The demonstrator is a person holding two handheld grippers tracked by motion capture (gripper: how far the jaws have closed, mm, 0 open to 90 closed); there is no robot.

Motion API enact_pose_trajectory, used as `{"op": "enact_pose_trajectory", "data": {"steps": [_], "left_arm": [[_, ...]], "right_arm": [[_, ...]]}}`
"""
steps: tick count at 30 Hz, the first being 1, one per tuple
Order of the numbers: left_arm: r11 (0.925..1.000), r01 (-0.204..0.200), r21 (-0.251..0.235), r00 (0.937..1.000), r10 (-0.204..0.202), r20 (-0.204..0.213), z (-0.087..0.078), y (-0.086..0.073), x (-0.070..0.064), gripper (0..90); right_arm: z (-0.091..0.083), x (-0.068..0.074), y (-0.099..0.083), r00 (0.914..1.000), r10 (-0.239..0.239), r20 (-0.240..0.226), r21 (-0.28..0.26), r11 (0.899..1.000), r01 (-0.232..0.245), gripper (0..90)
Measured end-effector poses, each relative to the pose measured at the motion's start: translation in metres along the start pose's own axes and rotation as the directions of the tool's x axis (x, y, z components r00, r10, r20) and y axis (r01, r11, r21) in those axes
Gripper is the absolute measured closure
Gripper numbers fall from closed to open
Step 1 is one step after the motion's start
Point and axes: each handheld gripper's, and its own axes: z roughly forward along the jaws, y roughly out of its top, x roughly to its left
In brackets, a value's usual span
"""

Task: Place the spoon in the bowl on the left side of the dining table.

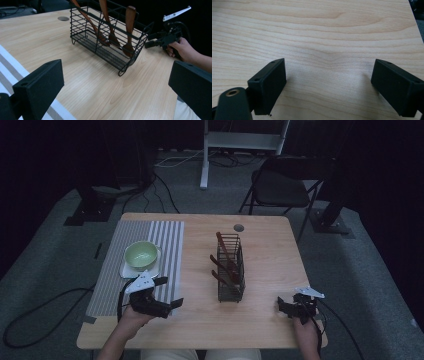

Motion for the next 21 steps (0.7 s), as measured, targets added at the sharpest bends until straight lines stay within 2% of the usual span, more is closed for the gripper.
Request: {"op": "enact_pose_trajectory", "data": {"steps": [10, 11, 17, 21], "left_arm": [[0.9997, -0.025, 0.001, 0.9994, 0.025, 0.022, 0.015, 0.016, -0.005, 0.0], [0.9997, -0.026, -0.005, 0.999, 0.026, 0.035, 0.019, 0.02, -0.006, 0.0], [0.9991, -0.042, -0.008, 0.9984, 0.042, 0.039, 0.027, 0.029, -0.009, 0.0], [0.9983, -0.057, -0.012, 0.9967, 0.058, 0.057, 0.04, 0.04, -0.014, 0.0]], "right_arm": [[0.0, 0.0, 0.0, 1.0, 0.0, 0.0, -0.001, 1.0, 0.0, 12.0], [0.0, 0.0, 0.0, 1.0, -0.001, 0.0, -0.001, 1.0, 0.001, 12.0], [0.0, 0.0, 0.0, 1.0, 0.0, 0.0, -0.001, 1.0, 0.0, 12.0], [0.0, 0.0, 0.0, 1.0, 0.0, 0.0, -0.002, 1.0, 0.0, 12.0]]}}
